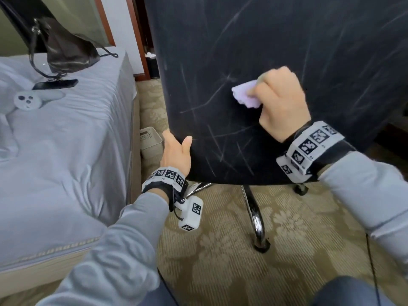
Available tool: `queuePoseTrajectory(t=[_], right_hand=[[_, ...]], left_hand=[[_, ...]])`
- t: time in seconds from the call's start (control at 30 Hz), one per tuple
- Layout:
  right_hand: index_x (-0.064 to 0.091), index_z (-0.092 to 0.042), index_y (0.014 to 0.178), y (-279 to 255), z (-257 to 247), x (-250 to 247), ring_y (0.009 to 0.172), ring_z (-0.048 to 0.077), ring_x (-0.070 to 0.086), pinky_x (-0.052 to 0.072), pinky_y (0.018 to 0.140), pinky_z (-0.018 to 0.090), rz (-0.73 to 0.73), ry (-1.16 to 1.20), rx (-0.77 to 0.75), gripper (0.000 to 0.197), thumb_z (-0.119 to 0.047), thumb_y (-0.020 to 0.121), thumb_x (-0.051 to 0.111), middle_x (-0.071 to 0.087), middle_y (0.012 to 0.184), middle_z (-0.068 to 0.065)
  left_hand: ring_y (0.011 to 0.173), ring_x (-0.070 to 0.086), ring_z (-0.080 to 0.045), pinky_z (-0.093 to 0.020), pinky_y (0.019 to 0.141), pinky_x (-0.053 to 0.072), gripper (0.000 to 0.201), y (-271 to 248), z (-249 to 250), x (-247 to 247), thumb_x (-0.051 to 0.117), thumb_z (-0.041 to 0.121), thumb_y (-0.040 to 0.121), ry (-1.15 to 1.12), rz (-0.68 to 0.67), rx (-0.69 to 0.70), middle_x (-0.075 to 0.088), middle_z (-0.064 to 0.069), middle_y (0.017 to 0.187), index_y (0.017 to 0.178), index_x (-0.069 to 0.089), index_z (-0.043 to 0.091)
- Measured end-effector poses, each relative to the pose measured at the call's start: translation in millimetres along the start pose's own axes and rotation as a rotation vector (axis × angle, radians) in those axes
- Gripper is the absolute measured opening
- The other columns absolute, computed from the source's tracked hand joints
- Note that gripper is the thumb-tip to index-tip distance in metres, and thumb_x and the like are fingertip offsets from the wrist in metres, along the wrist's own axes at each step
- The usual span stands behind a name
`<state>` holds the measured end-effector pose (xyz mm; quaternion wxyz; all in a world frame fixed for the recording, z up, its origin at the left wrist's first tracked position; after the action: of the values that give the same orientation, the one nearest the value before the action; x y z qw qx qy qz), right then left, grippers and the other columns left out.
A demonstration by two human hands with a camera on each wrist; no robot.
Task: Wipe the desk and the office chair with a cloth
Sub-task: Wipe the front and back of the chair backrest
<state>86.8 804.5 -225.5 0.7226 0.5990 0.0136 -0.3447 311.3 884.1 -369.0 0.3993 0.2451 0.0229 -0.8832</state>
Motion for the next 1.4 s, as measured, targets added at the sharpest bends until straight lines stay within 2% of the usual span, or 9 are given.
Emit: queuePoseTrajectory(t=[0.1,0.23,0.3,0.47,0.63,0.83,1.13,1.3,1.4], right_hand=[[0.062,-0.006,0.073,26,8,-12,0.072,0.031,0.051,0.040,0.061,0.042,0.128,-0.032,0.118,0.029,0.017,0.063,0.047,0.058,0.078,0.013],[0.064,-0.009,0.073,-52,-40,49,0.076,0.032,0.055,0.037,0.062,0.035,-0.457,-0.039,0.230,0.026,0.011,0.061,0.053,0.061,0.077,0.012],[0.062,-0.006,0.077,-89,-58,61,0.074,0.029,0.046,0.035,0.063,0.039,-0.534,0.079,0.125,0.030,0.013,0.059,0.048,0.058,0.079,0.012],[0.068,-0.008,0.093,-67,-17,5,0.078,0.032,0.057,0.049,0.067,0.040,-0.211,0.063,0.451,0.018,-0.002,0.083,0.055,0.060,0.086,0.012],[0.064,-0.013,0.089,-72,-4,-7,0.081,0.026,0.062,0.037,0.070,0.026,-0.103,0.052,0.829,0.016,-0.025,0.096,0.057,0.058,0.083,0.000],[0.068,-0.006,0.087,-85,-55,36,0.057,0.031,0.062,0.053,0.053,0.035,-0.216,0.174,0.631,0.008,-0.012,0.086,0.063,0.063,0.071,0.008],[0.042,-0.014,0.068,-91,-4,9,0.051,0.019,0.039,0.022,0.056,0.019,0.041,0.068,0.914,0.026,-0.007,0.085,0.060,0.043,0.056,-0.001],[0.049,-0.018,0.077,-87,-26,25,0.057,0.015,0.044,0.027,0.060,0.018,-0.065,0.165,0.899,0.017,-0.007,0.086,0.058,0.046,0.064,-0.007],[0.059,-0.012,0.086,-84,-55,38,0.056,0.023,0.054,0.046,0.056,0.034,-0.198,0.239,0.739,0.005,-0.009,0.089,0.056,0.052,0.065,-0.002]], left_hand=[[0.116,0.057,-0.031,-0.041,0.097,0.039,0.039,-2,-2,1,0.048,0.033,0.103,0.015,0.023,-0.004,0.054,0.001,0.129,0.135,0.031,0.019],[0.117,0.056,-0.030,-0.037,0.092,0.036,0.038,-3,0,0,0.048,0.033,0.103,0.009,0.019,-0.004,0.052,0.002,0.125,0.134,0.032,0.018],[0.119,0.056,-0.030,-0.035,0.091,0.035,0.039,-4,1,-1,0.049,0.033,0.103,0.008,0.014,0.005,0.054,-0.003,0.130,0.134,0.032,0.017],[0.115,0.057,-0.029,-0.035,0.089,0.036,0.037,-13,3,1,0.050,0.035,0.103,0.023,0.025,0.002,0.055,0.000,0.122,0.131,0.034,0.017],[0.113,0.060,-0.030,-0.039,0.093,0.042,0.040,-28,8,9,0.050,0.037,0.103,0.051,0.020,0.030,0.051,0.008,0.112,0.133,0.033,0.018],[0.112,0.060,-0.034,-0.036,0.089,0.037,0.042,-34,11,9,0.050,0.037,0.103,0.069,0.048,0.034,0.057,0.002,0.113,0.134,0.033,0.016],[0.107,0.062,-0.033,-0.043,0.094,0.044,0.043,-37,12,14,0.050,0.039,0.102,0.099,0.029,0.061,0.059,0.000,0.112,0.133,0.033,0.015],[0.109,0.061,-0.036,-0.037,0.088,0.040,0.043,-37,12,17,0.050,0.038,0.102,0.086,0.050,0.042,0.063,-0.009,0.121,0.133,0.033,0.013],[0.109,0.060,-0.037,-0.036,0.086,0.035,0.045,-37,11,16,0.049,0.037,0.103,0.102,0.031,0.058,0.063,-0.010,0.120,0.136,0.030,0.012]])
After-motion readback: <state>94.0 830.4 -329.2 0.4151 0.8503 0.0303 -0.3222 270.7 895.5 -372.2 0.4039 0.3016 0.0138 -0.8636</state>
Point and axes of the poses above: each hand's wrist, its own y-axis towards the middle knuckle, its own x-axis out of the palm, z = x × y, the point moved 4 cm from there along y, towards the middle knuckle
